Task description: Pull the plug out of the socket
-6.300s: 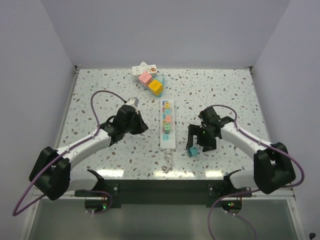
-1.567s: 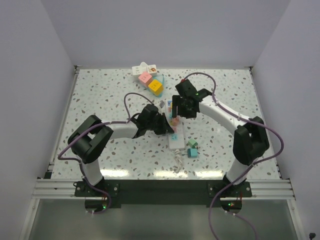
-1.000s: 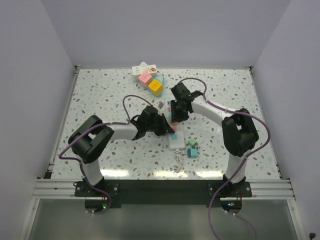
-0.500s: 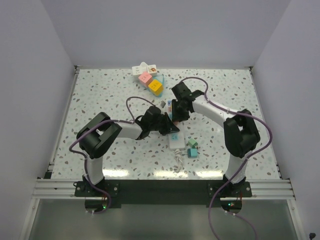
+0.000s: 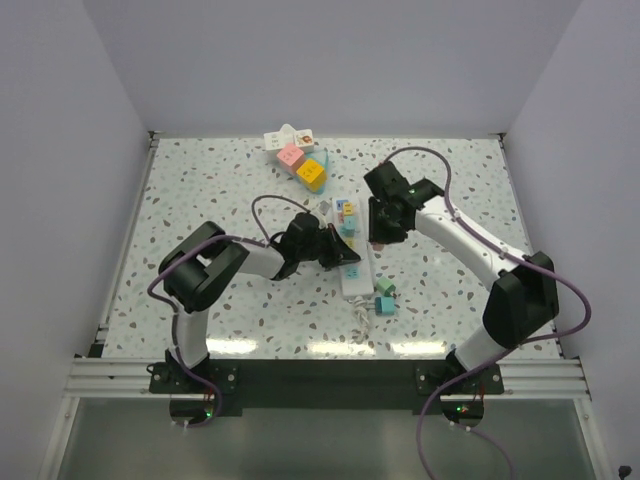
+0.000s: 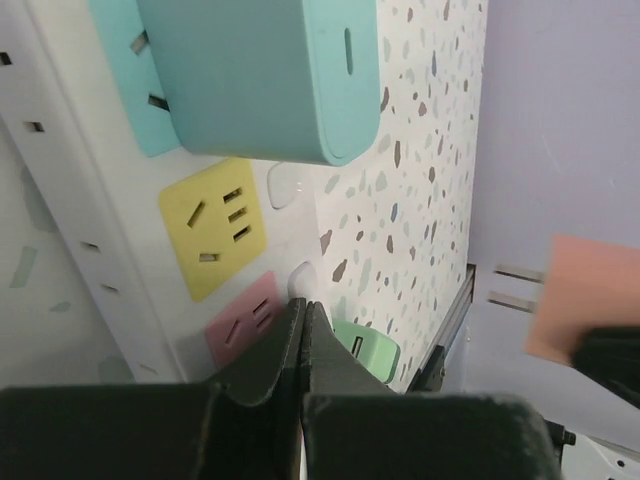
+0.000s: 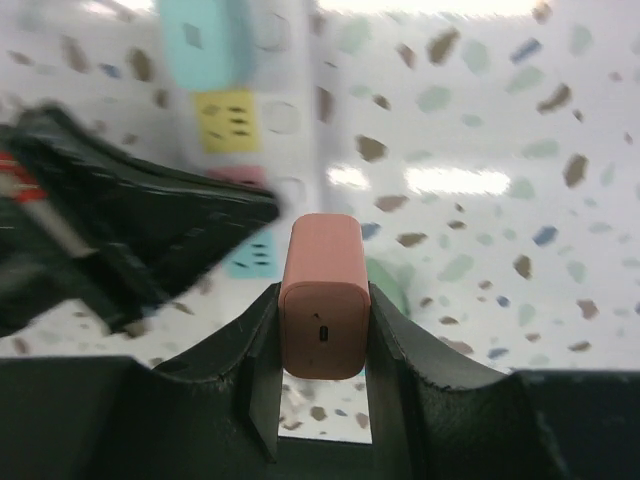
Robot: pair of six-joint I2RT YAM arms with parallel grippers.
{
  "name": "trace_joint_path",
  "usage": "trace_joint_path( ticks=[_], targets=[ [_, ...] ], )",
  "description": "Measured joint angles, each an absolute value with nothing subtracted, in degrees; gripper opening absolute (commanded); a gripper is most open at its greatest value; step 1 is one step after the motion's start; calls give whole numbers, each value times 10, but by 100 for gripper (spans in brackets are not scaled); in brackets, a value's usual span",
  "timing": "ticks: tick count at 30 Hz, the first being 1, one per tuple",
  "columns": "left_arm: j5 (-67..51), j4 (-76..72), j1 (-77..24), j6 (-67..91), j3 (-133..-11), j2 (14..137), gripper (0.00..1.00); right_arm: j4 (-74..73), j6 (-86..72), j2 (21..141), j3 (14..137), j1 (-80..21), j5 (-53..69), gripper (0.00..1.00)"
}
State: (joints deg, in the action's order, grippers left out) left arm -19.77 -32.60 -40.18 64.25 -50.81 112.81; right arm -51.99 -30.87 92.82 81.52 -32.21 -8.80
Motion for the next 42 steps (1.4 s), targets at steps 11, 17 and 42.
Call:
trace_joint_path(
  ticks=[11,17,42],
  targets=[
    [-167,-211,-403,594,-543,1098,0,-526,-309,908,672,-291,-130,68],
    [-167,-190,-403,589,-554,1098,0,-531,-296,916,730,-292,-124,85],
    [-153,-187,-404,592,-550,1092,0,-473,-257,1207,998,-306,-20,4]
  ],
)
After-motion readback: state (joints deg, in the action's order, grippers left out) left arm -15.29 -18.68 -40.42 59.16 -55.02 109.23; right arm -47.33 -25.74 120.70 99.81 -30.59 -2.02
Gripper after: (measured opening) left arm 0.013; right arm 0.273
